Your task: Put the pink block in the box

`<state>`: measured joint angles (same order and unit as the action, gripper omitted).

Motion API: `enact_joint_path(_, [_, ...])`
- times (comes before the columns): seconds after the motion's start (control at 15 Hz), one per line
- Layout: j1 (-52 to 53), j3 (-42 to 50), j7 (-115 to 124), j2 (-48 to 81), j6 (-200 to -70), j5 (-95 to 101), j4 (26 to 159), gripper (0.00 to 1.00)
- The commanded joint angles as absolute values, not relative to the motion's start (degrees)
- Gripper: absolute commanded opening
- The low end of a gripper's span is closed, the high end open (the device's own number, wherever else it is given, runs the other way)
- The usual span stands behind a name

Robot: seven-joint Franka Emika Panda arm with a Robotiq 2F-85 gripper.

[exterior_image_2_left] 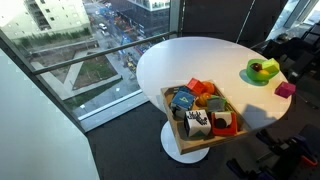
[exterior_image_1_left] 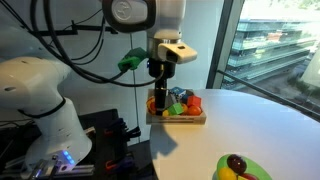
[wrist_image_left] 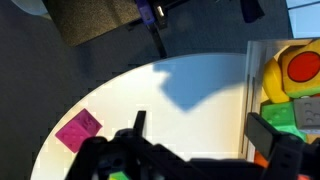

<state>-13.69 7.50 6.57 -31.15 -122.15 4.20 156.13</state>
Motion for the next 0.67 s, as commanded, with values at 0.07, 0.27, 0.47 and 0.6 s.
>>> enact_joint_path(0.07, [-13.7, 7.5, 6.6, -31.2, -121.9, 4.2, 156.0, 1.00])
enact_joint_path(0.27, [-13.6, 7.6, 6.2, -30.5, -122.3, 4.2, 156.0, 1.00])
enact_joint_path(0.47, [-13.6, 7.9, 5.8, -29.3, -122.8, 4.3, 155.9, 1.00])
enact_joint_path(0.6, [-13.7, 8.1, 5.5, -28.2, -123.5, 4.5, 155.9, 1.00])
